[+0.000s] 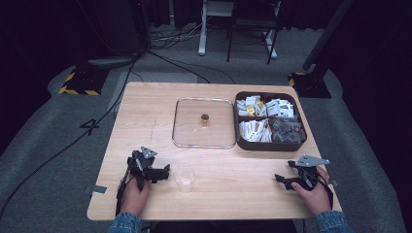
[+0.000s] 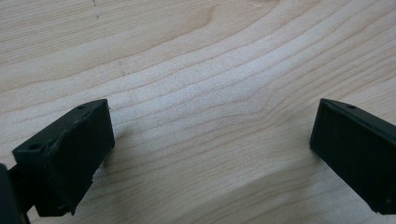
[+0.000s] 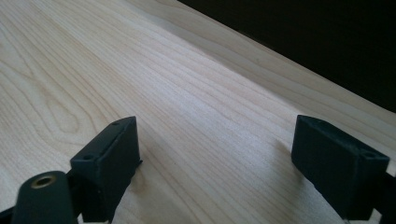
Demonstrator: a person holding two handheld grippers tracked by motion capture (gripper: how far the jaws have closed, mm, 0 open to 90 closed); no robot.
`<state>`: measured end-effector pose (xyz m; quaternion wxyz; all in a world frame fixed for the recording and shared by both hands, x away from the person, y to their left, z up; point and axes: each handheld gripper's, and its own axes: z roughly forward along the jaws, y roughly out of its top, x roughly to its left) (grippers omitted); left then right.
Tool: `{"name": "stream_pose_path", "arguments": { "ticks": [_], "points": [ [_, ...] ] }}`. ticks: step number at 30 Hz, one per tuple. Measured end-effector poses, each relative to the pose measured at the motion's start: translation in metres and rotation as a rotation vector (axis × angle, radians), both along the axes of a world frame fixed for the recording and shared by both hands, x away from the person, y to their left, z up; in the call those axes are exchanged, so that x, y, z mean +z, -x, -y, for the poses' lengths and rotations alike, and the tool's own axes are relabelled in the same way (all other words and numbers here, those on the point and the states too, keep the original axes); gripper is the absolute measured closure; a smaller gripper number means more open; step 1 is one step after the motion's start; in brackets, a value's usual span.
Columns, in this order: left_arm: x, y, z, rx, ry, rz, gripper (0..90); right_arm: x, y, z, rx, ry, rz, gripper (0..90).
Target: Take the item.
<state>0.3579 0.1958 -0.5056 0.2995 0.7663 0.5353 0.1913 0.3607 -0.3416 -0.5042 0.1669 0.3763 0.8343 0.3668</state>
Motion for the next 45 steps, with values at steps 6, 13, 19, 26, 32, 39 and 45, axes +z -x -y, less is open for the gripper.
{"name": "stream_pose_path", "arguments": {
  "ticks": [6, 13, 19, 26, 32, 39, 45],
  "points": [
    [0.0, 0.0, 0.0, 0.001, 0.0, 0.0, 0.1, 0.0, 0.0, 0.0, 0.0, 0.0, -0.001, 15.4],
    [0.0, 0.0, 0.0, 0.001, 0.0, 0.0, 0.1, 0.0, -0.001, -0.001, -0.001, -0.001, -0.001, 15.2],
    [0.0, -0.001, -0.001, -0.014, -0.002, 0.002, 0.0, 0.0, -0.002, -0.001, 0.009, 0.003, -0.004, 14.6],
    [0.0, -0.002, -0.001, -0.018, 0.0, 0.002, 0.0, 0.0, -0.005, 0.002, 0.029, -0.013, -0.013, 14.6],
    [0.0, -0.002, -0.001, -0.017, -0.001, 0.002, 0.0, 0.007, -0.001, 0.002, 0.016, 0.01, -0.071, 18.2],
    [0.0, -0.002, -0.001, -0.015, -0.001, 0.001, 0.0, 0.029, 0.002, 0.007, -0.009, -0.032, -0.036, 20.6],
    [0.0, -0.002, -0.001, -0.012, -0.003, 0.002, 0.0, 0.042, 0.003, 0.008, 0.017, 0.029, -0.054, 19.1]
  ]
}}
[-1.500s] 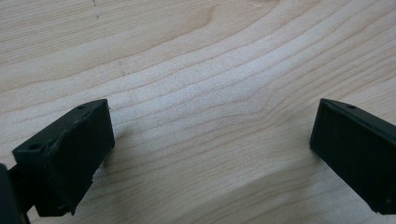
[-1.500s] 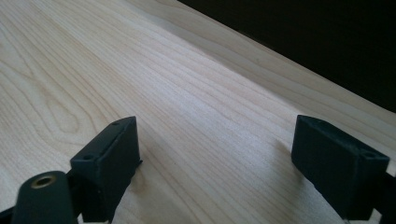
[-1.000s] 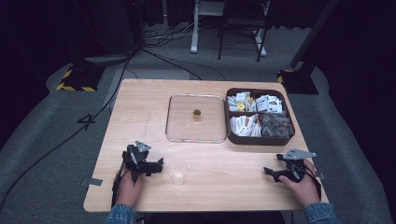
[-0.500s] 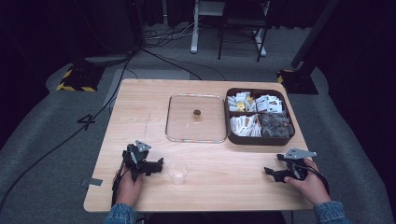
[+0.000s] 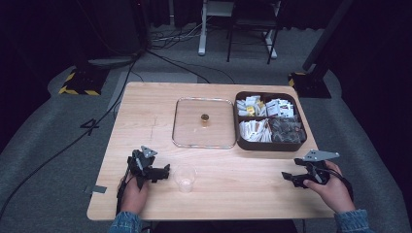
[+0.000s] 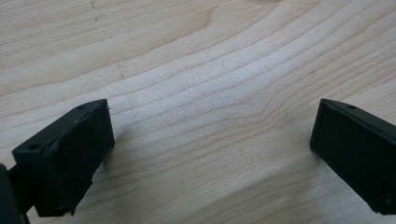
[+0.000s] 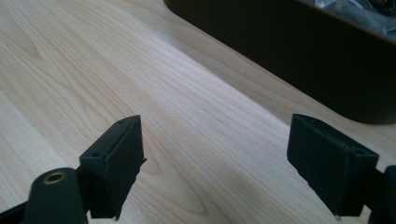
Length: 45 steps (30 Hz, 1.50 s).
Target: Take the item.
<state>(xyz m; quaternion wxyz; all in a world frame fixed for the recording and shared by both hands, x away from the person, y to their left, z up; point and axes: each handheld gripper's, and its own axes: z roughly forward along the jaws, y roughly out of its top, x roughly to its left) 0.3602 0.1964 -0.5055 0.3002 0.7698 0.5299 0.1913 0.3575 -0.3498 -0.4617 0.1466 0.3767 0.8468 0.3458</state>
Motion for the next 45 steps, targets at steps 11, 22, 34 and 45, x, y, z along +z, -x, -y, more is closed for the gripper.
{"name": "stream_pose_path", "arguments": {
  "ticks": [11, 22, 34, 45],
  "points": [
    [0.0, 0.0, 0.0, 0.001, 0.001, 0.001, 0.0, 0.023, -0.003, -0.003, 0.002, -0.097, 0.031, 20.6],
    [0.0, 0.0, 0.0, -0.001, -0.002, -0.001, 0.0, 0.045, -0.006, 0.001, -0.056, -0.285, 0.135, 21.9],
    [0.0, 0.0, 0.0, 0.0, 0.0, 0.001, 0.0, 0.062, -0.014, 0.003, -0.081, -0.319, 0.238, 22.6],
    [0.0, 0.0, 0.0, -0.001, -0.001, 0.0, 0.0, 0.074, -0.034, -0.001, -0.112, -0.266, 0.277, 22.4]
  ]
}}
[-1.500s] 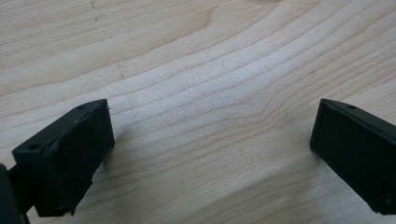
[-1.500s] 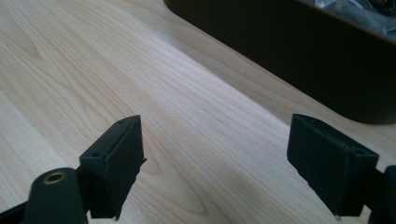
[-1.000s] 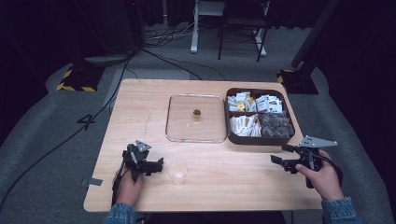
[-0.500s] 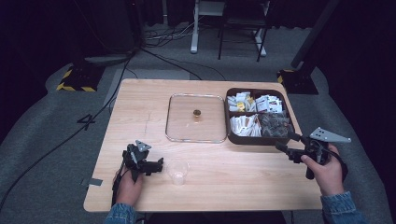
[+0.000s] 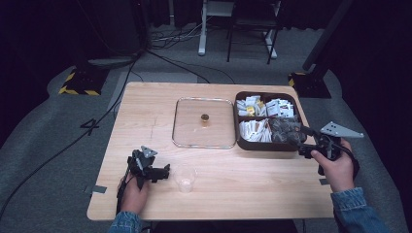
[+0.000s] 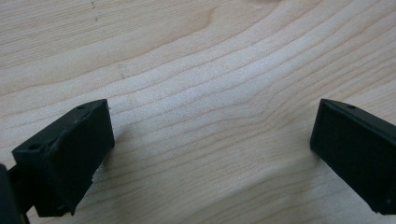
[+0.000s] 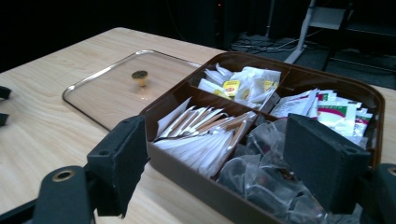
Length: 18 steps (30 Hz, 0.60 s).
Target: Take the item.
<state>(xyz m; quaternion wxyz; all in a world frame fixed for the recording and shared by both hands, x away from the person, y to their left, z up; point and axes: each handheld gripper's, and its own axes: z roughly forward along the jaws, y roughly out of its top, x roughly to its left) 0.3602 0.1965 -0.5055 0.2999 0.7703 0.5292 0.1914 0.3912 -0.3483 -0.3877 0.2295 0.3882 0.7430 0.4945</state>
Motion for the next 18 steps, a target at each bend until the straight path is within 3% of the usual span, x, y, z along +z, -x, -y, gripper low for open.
{"name": "stream_pose_path", "arguments": {
  "ticks": [8, 18],
  "points": [
    [0.0, 0.0, 0.0, 0.001, 0.002, 0.001, 0.0, 0.004, -0.018, -0.004, -0.022, 0.033, -0.023, 25.5],
    [0.0, 0.0, 0.0, 0.001, 0.001, 0.0, 0.0, 0.003, -0.05, -0.007, -0.047, 0.092, -0.067, 26.5]
  ]
}}
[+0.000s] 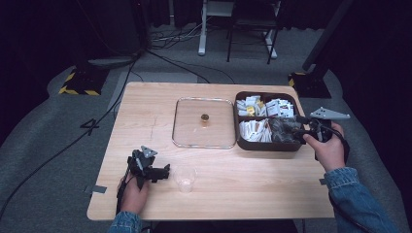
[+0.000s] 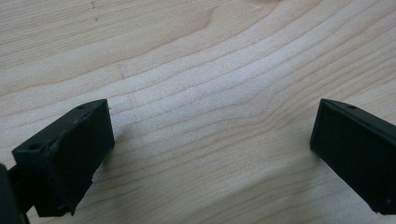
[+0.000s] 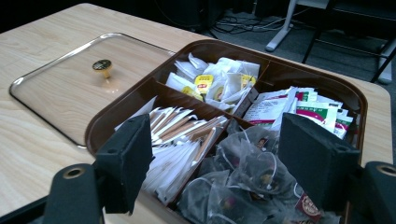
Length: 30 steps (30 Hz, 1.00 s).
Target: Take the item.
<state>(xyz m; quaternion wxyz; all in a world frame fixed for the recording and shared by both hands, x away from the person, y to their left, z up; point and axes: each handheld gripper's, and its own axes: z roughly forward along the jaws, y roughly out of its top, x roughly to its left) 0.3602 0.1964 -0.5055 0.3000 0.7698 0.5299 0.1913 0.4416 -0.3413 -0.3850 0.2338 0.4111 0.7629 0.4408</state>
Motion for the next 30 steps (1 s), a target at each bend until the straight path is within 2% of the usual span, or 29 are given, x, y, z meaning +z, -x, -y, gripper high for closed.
{"name": "stream_pose_path", "arguments": {
  "ticks": [8, 17, 21, 27, 30],
  "points": [
    [0.0, 0.0, 0.0, -0.002, -0.001, 0.0, 0.0, -0.007, -0.017, -0.002, -0.017, 0.024, -0.025, 29.4],
    [0.0, 0.0, 0.0, -0.001, -0.001, -0.001, 0.0, -0.026, -0.034, 0.003, -0.058, 0.075, -0.084, 34.0],
    [0.0, 0.0, 0.0, -0.002, 0.0, -0.001, 0.0, -0.035, -0.038, 0.005, -0.07, 0.097, -0.116, 39.0],
    [0.0, 0.0, 0.0, 0.0, 0.001, -0.001, 0.0, -0.043, -0.042, 0.007, -0.082, 0.118, -0.139, 42.0],
    [0.0, 0.0, 0.0, 0.0, 0.001, 0.001, 0.0, -0.05, -0.045, 0.007, -0.082, 0.129, -0.156, 46.3]
  ]
}}
